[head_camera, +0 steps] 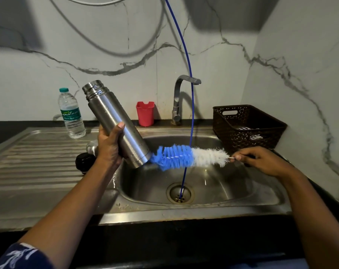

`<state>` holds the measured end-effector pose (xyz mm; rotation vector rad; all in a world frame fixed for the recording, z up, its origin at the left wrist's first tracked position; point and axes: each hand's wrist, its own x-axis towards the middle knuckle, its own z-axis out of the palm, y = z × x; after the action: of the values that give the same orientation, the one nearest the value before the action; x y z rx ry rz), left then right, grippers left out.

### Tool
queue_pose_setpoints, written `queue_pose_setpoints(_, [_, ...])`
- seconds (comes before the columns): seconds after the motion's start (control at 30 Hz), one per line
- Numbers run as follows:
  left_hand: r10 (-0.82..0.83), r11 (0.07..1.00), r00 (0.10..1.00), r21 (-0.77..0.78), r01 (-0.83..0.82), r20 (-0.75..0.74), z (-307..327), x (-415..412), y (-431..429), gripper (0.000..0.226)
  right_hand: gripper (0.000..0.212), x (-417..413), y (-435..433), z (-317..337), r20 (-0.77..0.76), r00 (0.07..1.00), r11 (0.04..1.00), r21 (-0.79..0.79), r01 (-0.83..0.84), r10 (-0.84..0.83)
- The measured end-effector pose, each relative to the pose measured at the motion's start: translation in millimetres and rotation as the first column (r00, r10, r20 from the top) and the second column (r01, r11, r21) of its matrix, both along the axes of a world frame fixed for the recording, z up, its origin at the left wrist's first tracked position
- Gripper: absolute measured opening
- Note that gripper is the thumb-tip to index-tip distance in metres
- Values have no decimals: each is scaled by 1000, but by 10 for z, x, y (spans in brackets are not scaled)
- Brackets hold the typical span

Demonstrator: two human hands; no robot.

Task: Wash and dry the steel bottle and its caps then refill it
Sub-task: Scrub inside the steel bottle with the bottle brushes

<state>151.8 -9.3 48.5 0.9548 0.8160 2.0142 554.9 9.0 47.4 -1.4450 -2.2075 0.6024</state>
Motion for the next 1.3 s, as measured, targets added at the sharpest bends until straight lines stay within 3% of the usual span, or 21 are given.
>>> queue_pose_setpoints(0.13, [23, 999, 996, -26, -26, -84, 44, -1, -15, 63, 16, 50, 51, 26, 5, 993, 991, 54, 119, -119])
queue_pose_setpoints(0.23, [17, 999, 973, -40, -27, -230, 122, 44, 1, 71, 19, -104, 140, 39, 42, 964, 961, 104, 257, -263])
queue_pose_setpoints(0.33, [5, 997, 879, -68, -42, -477, 246, 129, 11, 84, 21, -448, 275, 14, -55, 941, 937, 88, 338, -334])
queue_pose_setpoints(0.5, [94, 986, 497, 13, -163, -863, 446, 250, 2, 78, 22, -828, 364, -188, -168, 930, 939, 53, 338, -326])
queue_pose_setpoints(0.67, [126, 982, 44, 118, -149, -991, 598, 160, 21, 90, 27, -742, 298, -347, -94, 903, 898, 103, 428, -420])
queue_pose_setpoints(0.8, [115, 965, -359, 190, -182, -926, 572, 101, 101, 85, 28, -712, 311, -361, -88, 887, 878, 131, 461, -453])
queue_pose_setpoints(0.9, [62, 950, -671, 250, -188, -739, 563, 105, 151, 79, 27, -730, 289, -383, -32, 891, 877, 163, 451, -452])
queue_pose_setpoints(0.97, [27, 948, -803, 271, -169, -595, 571, 132, 161, 78, 26, -737, 273, -377, -12, 894, 881, 168, 442, -447])
queue_pose_setpoints(1.1, [38, 938, -923, 333, -100, -384, 572, 189, 179, 73, 25, -757, 235, -368, -3, 898, 886, 159, 434, -440])
queue_pose_setpoints(1.3, [162, 913, -963, 402, 63, -217, 584, 222, 229, 69, 25, -770, 215, -364, 24, 903, 897, 126, 423, -429])
